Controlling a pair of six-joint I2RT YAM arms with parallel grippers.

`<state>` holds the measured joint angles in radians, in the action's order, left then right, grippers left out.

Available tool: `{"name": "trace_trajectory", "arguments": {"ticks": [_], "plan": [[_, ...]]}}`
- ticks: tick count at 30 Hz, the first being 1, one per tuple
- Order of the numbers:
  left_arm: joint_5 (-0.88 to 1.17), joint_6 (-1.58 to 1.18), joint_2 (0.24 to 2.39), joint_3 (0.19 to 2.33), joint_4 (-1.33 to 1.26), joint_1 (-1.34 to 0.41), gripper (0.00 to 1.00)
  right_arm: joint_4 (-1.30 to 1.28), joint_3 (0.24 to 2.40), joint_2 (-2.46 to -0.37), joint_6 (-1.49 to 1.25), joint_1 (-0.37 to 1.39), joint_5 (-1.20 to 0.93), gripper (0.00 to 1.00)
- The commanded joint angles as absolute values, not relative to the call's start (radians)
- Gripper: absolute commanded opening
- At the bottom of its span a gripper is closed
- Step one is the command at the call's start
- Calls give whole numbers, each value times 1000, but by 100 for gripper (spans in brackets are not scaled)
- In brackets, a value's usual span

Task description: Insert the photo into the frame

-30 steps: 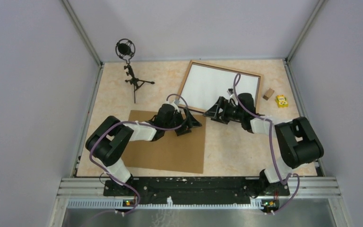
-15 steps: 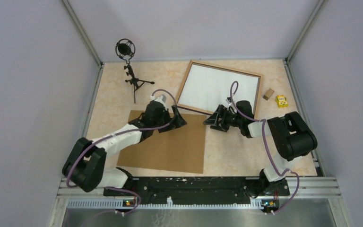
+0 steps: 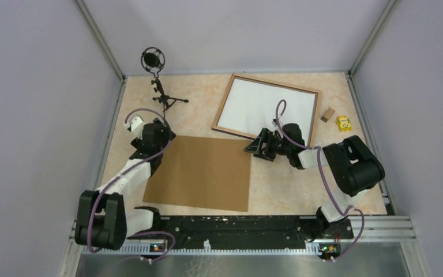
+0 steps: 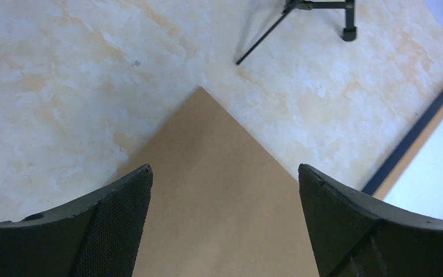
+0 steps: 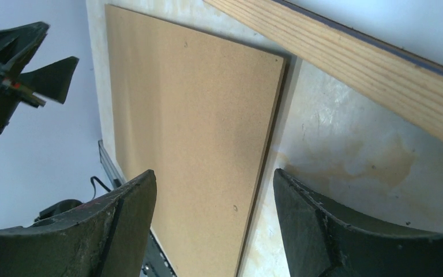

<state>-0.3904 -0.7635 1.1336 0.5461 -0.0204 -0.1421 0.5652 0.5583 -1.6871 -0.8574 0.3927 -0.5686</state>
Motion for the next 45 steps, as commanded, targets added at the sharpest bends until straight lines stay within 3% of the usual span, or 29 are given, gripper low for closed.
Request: {"name": "trace_trajectory", "arguments": {"ticks": [1, 5, 17, 30, 45], "plan": [[-405, -786, 1280, 583, -179, -94, 98, 515, 607, -1678, -791, 408, -516, 73], [-323, -734, 1378, 625, -211, -29, 98, 497, 616, -1679, -770, 408, -510, 73], [-145, -758, 1686, 876, 118, 67, 98, 505, 648, -1753, -765, 423, -532, 73], [169, -784, 1675, 785, 54, 72, 98, 646, 660, -1698, -936, 449, -570, 72], [389, -830, 1484, 779, 10, 72, 98, 442, 754, -1543, -881, 391, -519, 73]]}}
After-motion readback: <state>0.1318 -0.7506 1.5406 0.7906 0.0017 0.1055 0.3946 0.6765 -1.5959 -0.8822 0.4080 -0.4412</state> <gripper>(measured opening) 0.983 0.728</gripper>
